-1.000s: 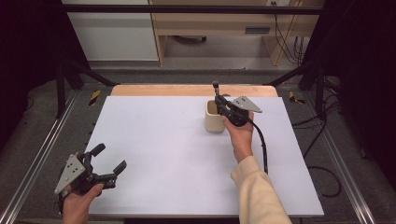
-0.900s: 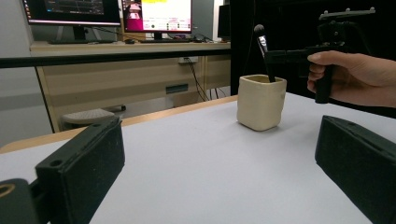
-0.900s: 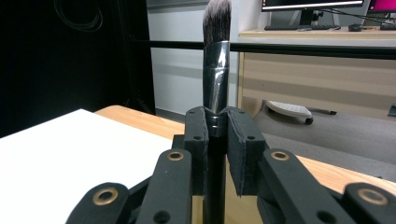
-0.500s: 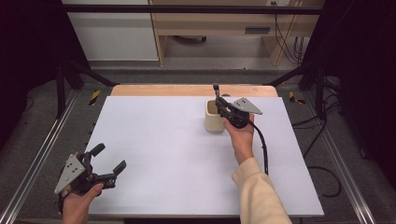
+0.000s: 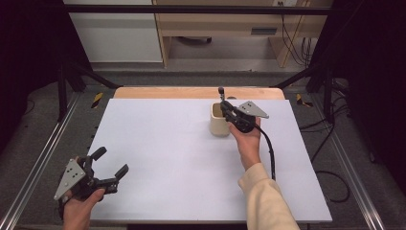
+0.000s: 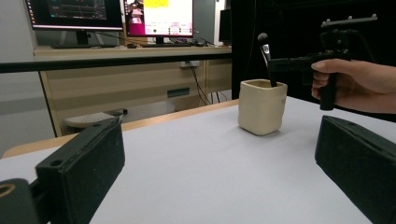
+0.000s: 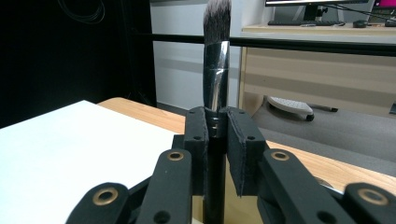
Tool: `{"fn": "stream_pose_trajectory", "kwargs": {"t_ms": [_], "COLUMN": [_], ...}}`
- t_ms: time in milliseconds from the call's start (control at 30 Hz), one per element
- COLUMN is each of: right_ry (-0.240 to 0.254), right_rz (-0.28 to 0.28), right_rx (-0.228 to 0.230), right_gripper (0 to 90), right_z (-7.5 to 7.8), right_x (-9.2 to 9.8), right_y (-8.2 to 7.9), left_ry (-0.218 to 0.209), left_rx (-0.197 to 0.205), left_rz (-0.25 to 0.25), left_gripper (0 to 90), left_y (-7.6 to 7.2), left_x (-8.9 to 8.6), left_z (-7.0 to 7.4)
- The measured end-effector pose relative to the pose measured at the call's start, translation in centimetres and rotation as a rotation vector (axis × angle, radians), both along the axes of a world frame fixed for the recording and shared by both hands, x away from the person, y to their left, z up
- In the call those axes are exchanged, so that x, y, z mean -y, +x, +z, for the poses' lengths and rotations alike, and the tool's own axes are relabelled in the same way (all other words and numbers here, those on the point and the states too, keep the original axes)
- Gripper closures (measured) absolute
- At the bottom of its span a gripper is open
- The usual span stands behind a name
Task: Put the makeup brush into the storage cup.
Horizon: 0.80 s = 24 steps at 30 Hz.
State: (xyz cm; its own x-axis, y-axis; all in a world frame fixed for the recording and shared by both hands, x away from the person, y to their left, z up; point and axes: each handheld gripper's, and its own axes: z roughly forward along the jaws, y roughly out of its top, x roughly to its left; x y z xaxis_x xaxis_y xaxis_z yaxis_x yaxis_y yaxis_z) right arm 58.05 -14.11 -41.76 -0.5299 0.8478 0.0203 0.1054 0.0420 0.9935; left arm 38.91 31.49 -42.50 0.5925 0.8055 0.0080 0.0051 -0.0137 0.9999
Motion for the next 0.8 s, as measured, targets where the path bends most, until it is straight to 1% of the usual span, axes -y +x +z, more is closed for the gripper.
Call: {"fn": "stream_pose_trajectory", "kwargs": {"t_ms": [100, 333, 367, 400, 433, 533, 567, 700, 800], "right_ry": [-0.004, -0.013, -0.009, -0.003, 0.009, 0.033, 0.031, 0.02, 0.021], "right_rz": [0.0, 0.0, 0.001, 0.002, -0.001, 0.004, 0.005, 0.001, 0.0], "right_rx": [0.003, 0.002, -0.006, -0.017, -0.029, -0.036, -0.037, -0.033, -0.034], "right_gripper": [78.7, 78.7, 78.4, 75.8, 71.3, 64.1, 61.7, 58.2, 55.1], "right_z": [0.1, 0.2, 0.2, 0.2, 0.2, 0.4, 0.5, 0.8, 1.0], "right_x": [0.1, 0.2, 0.2, 0.3, 0.3, 0.5, 0.5, 0.9, 1.2], "right_y": [0.0, -0.1, -0.2, -0.2, -0.2, -0.4, -0.5, -1.1, -1.4], "left_ry": [-0.005, -0.008, -0.008, -0.007, -0.006, -0.006, -0.006, -0.003, 0.001], "left_rx": [0.008, 0.007, 0.007, 0.006, 0.005, 0.003, 0.003, 0.001, -0.001], "left_rz": [0.005, 0.009, 0.01, 0.01, 0.01, 0.011, 0.012, 0.012, 0.011], "left_gripper": [1.2, 1.3, 1.3, 1.3, 1.2, 1.3, 1.3, 1.2, 1.3], "left_y": [-0.1, -0.1, -0.1, -0.1, -0.1, 0.0, 0.0, 0.0, 0.0], "left_x": [-0.2, -0.3, -0.3, -0.3, -0.3, -0.4, -0.4, -0.4, -0.3], "left_z": [0.2, 0.2, 0.2, 0.2, 0.1, 0.1, 0.1, 0.0, 0.0]}}
